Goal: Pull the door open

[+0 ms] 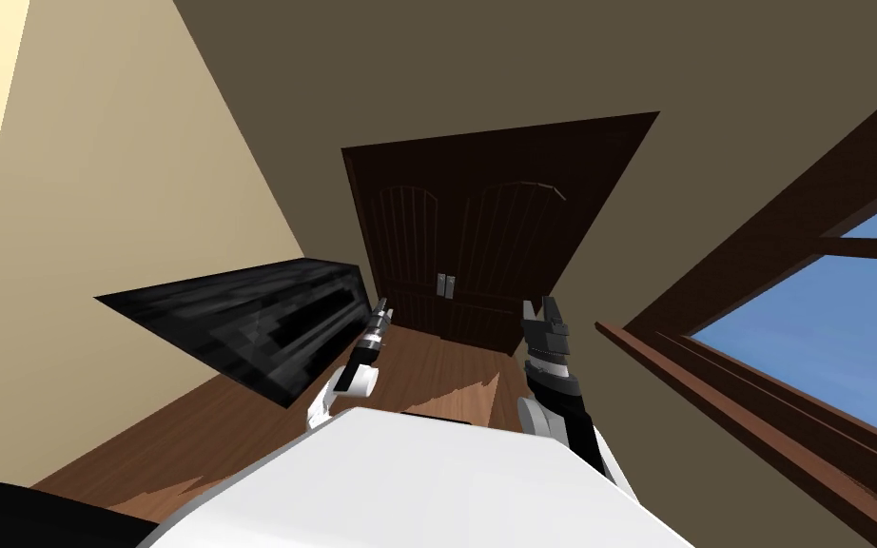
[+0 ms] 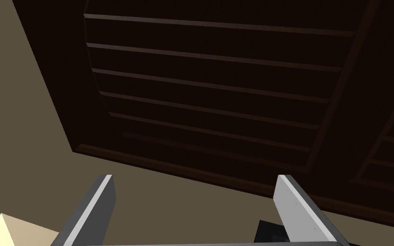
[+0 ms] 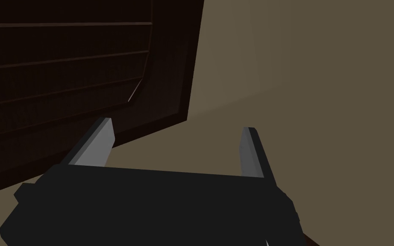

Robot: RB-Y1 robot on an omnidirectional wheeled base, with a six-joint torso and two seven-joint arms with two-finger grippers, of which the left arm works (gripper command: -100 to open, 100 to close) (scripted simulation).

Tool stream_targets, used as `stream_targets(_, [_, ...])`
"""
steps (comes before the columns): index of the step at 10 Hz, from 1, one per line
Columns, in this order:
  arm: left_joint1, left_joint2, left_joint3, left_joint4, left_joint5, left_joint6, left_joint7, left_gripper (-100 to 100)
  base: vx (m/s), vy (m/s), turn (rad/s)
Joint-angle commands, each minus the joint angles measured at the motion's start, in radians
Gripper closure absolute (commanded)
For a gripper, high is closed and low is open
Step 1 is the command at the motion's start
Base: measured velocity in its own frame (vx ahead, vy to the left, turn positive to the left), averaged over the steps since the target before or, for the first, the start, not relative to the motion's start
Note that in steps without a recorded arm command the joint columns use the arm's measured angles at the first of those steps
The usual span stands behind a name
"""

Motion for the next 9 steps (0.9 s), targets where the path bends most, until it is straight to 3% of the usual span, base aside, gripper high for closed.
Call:
stream_targets(1, [-0.02, 0.01, 0.001, 0.041, 0.002, 0.004, 0.005, -100, 0.11, -0.056, -0.056])
stream_targets(9, [-0.11, 0.036, -0.005, 0.215, 0.004, 0.031, 0.013, -100, 0.109, -0.046, -0.052])
